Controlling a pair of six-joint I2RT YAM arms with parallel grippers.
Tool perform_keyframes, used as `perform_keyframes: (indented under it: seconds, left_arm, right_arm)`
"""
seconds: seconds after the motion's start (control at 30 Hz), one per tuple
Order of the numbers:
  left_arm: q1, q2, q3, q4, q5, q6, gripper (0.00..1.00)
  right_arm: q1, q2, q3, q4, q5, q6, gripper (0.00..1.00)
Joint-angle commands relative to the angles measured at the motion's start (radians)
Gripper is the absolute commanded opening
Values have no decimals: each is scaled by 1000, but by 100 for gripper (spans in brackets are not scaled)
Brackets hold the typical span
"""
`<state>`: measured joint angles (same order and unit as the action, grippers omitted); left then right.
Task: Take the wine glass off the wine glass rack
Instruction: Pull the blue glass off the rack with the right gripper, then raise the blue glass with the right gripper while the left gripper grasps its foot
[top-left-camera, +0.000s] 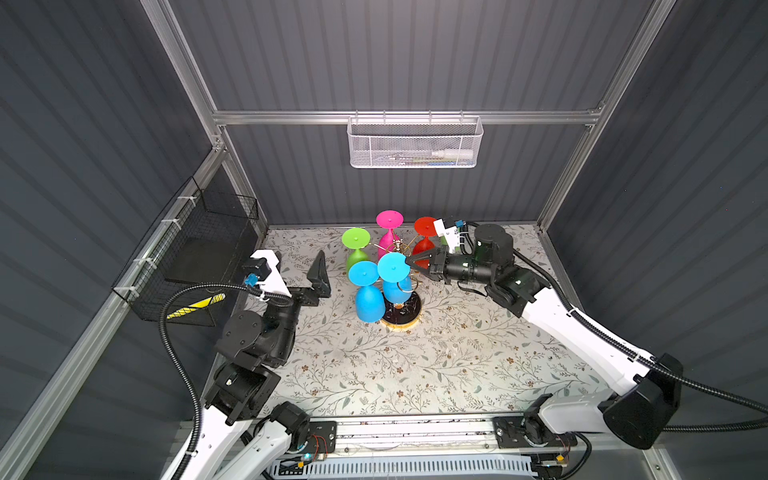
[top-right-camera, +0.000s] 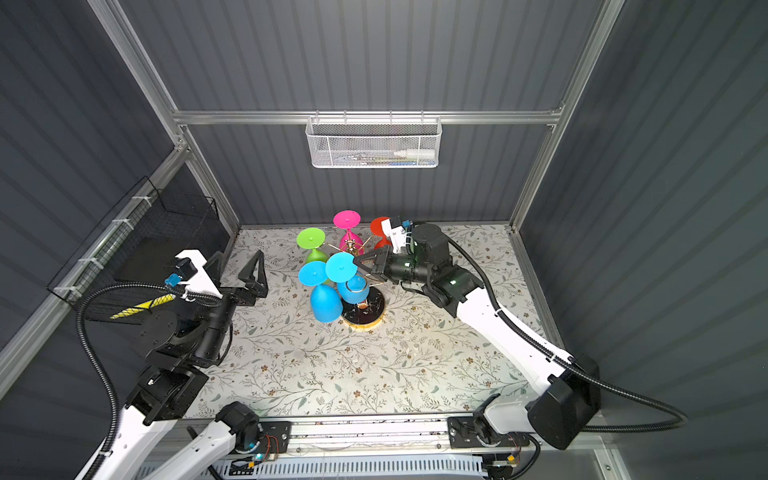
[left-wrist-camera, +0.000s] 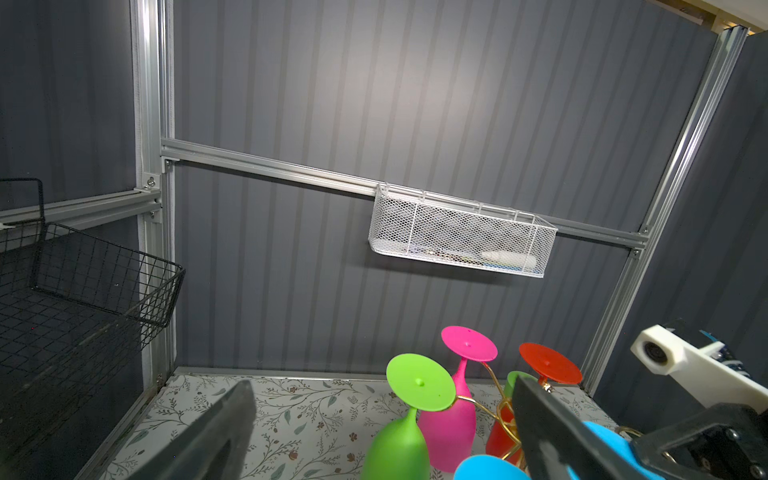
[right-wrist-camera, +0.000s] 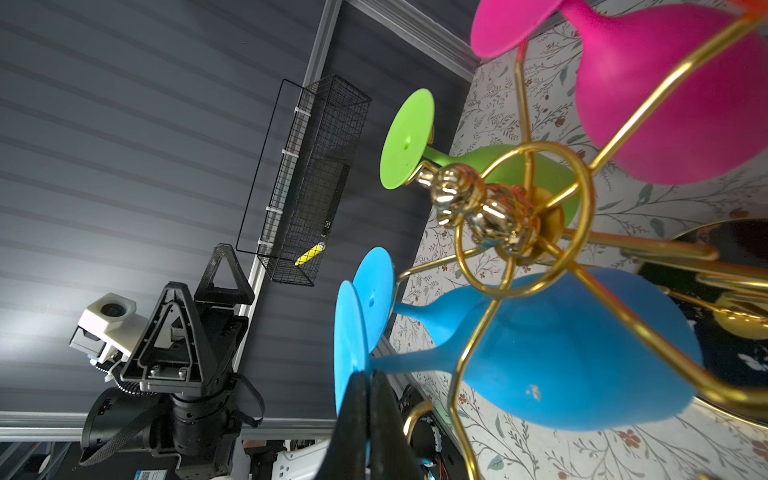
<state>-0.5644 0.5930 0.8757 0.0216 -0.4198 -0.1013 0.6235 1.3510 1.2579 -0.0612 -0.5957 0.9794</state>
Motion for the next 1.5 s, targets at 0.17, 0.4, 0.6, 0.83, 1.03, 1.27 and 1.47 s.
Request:
perform_keyframes:
  seconds: [0.17, 0.4, 0.6, 0.83, 1.03, 1.27, 1.47]
  left_arm:
    - [-2, -7, -9, 10, -11, -14, 98]
    - [-2, 4, -11, 24, -5, -28, 98]
    - [-2, 25, 0, 24, -1, -50, 98]
    - [-2, 54, 9, 33, 7, -79, 98]
    - [-2, 72, 23, 28, 16, -95, 98]
    - [-2, 98, 51, 6, 33, -100, 97]
    - [-2, 144, 124, -55, 111, -105, 93]
  right_arm:
    - [36, -30, 19, -68, -7, -56, 0]
    - [49, -84, -10, -116, 21, -75, 0]
    - [58, -154, -50, -154, 39, -80, 0]
    - [61, -225, -104, -206, 61, -85, 0]
    - [58, -314, -123, -269, 112, -112, 0]
    - [8, -356, -121, -322, 124, -144, 0]
    - [-79, -382, -65, -403, 101, -201, 0]
